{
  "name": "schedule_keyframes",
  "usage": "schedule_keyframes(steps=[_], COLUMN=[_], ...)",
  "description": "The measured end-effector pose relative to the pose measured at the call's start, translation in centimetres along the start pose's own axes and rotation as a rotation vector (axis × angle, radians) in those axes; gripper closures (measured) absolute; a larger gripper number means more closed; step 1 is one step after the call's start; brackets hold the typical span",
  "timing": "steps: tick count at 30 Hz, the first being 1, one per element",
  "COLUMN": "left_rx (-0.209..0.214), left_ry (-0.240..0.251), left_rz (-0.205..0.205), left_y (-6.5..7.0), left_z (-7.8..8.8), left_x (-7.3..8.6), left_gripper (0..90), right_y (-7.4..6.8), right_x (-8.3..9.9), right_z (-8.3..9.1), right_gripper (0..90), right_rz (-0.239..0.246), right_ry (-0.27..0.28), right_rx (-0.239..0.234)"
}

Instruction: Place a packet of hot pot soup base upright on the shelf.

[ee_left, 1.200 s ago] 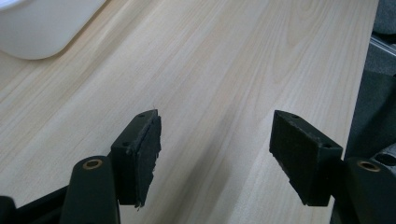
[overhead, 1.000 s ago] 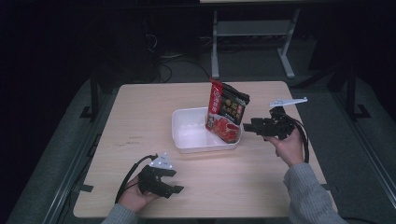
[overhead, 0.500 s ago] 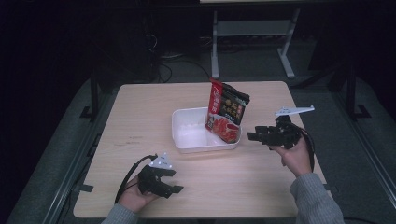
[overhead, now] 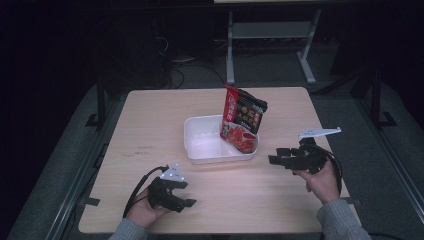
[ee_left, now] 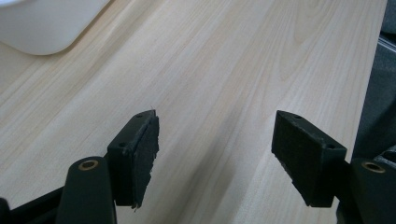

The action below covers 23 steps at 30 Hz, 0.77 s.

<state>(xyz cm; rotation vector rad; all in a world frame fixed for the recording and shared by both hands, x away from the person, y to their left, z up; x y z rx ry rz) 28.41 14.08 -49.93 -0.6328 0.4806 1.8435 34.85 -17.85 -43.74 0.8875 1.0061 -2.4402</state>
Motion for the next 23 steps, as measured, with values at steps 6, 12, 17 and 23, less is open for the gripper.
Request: schedule_keyframes(steps=[6,12,17,23], left_rx=[-0.002,-0.005,-0.008,-0.013], left_ry=[0.001,-0.001,-0.007,-0.018], left_rz=[-0.001,0.002,-0.003,-0.005], left_y=[0.0,-0.1,0.0,0.2], left_z=[0.0,0.0,-0.1,-0.3], left_x=[0.0,0.2,0.3,0.6], left_gripper=[31.1,30.7,30.3,29.1], right_y=[0.1,0.2,0.2,0.2], right_x=[1.6,3.6,5.3,7.9], right_z=[0.4,0.8,0.9,0.8], right_gripper=[42.3,42.1,41.8,41.5], right_rz=[-0.014,-0.029,-0.034,-0.048], right_ry=[-0.010,-0.012,-0.023,-0.016], right_rx=[-0.010,-0.018,-0.019,-0.021])
Point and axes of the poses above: each handheld gripper's, and its own axes: z roughly backward along the jaws, x roughly out of its underside, y roughly to its right, the point moved 8 cm from there along -z, roughly forward along the jaws, and after that the axes turned 10 degrees about -z, right-handed, at the moved point
